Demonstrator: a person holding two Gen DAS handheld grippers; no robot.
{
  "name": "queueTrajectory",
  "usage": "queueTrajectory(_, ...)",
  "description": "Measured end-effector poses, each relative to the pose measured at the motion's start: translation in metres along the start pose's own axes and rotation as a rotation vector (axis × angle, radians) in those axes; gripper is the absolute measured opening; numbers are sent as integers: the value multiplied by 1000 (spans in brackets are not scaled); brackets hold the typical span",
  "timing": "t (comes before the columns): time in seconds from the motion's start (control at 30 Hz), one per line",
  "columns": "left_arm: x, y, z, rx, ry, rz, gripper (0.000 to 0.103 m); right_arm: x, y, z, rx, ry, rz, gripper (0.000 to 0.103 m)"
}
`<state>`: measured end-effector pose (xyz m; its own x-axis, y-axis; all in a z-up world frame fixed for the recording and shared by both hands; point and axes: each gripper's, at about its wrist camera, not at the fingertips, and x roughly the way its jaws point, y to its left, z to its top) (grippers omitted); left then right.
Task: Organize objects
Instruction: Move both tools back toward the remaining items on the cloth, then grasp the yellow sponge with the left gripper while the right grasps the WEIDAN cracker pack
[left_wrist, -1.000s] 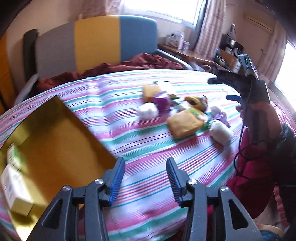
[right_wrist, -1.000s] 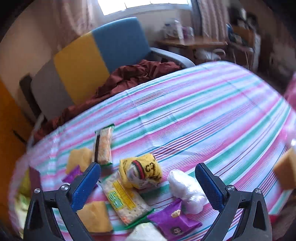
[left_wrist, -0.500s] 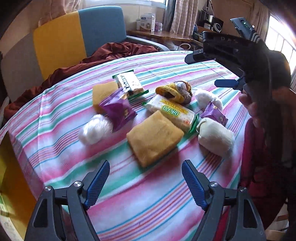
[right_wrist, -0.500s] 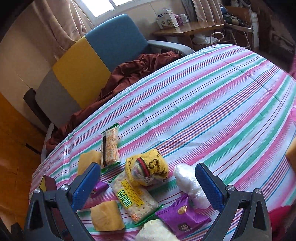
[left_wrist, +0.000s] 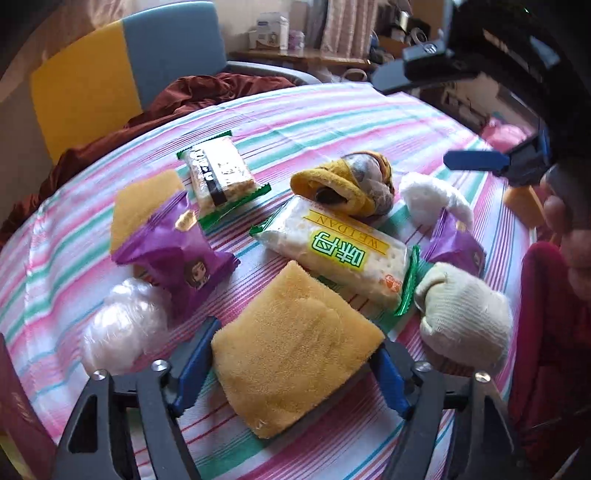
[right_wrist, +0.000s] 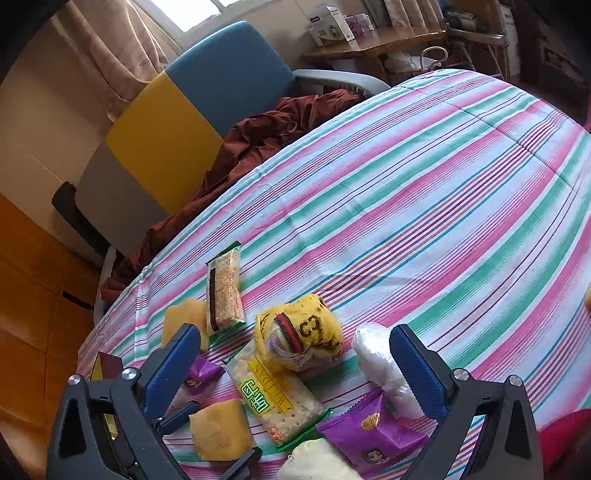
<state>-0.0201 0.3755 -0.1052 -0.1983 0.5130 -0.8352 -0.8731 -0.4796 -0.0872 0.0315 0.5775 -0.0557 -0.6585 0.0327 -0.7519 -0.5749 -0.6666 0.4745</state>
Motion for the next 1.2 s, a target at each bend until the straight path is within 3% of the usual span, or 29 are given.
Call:
queueTrajectory(0.13, -12, 9, -14, -77, -42, -40, 68, -2, -3, 3, 9, -11, -8, 103)
queueTrajectory(0.33, -38, 10, -51, -93, -82, 3, 68, 0, -2, 2, 12, 9, 14, 103)
queueTrajectory(0.47, -43, 15, -63, -121, -111, -6, 68, 4, 22, -6, -94, 48, 89, 103)
queueTrajectory(0.57, -42, 13, -64, -111, -115, 0, 68, 19, 40, -19, -192, 137, 89, 93)
queueTrajectory(0.63, -43, 12, -65, -107, -122, 4, 68, 30, 47, -28, -243, 197, 67, 85)
queueTrajectory(0.77, -42, 12, -69, -110, -160, -2, 68, 50, 48, -38, -291, 288, -1, 81)
queueTrajectory(0.97, -40, 10, -71, -108, -183, 8, 68, 71, 51, -41, -338, 313, -88, 81)
queueTrajectory(1.07, -40, 10, -72, -108, -189, 8, 69, 85, 57, -47, -409, 324, -145, 75)
queueTrajectory(1.13, -41, 11, -73, -111, -195, 4, 69, 91, 62, -49, -462, 320, -176, 75)
queueTrajectory(1.2, -41, 10, -74, -110, -200, 5, 69, 95, 64, -54, -494, 324, -174, 87)
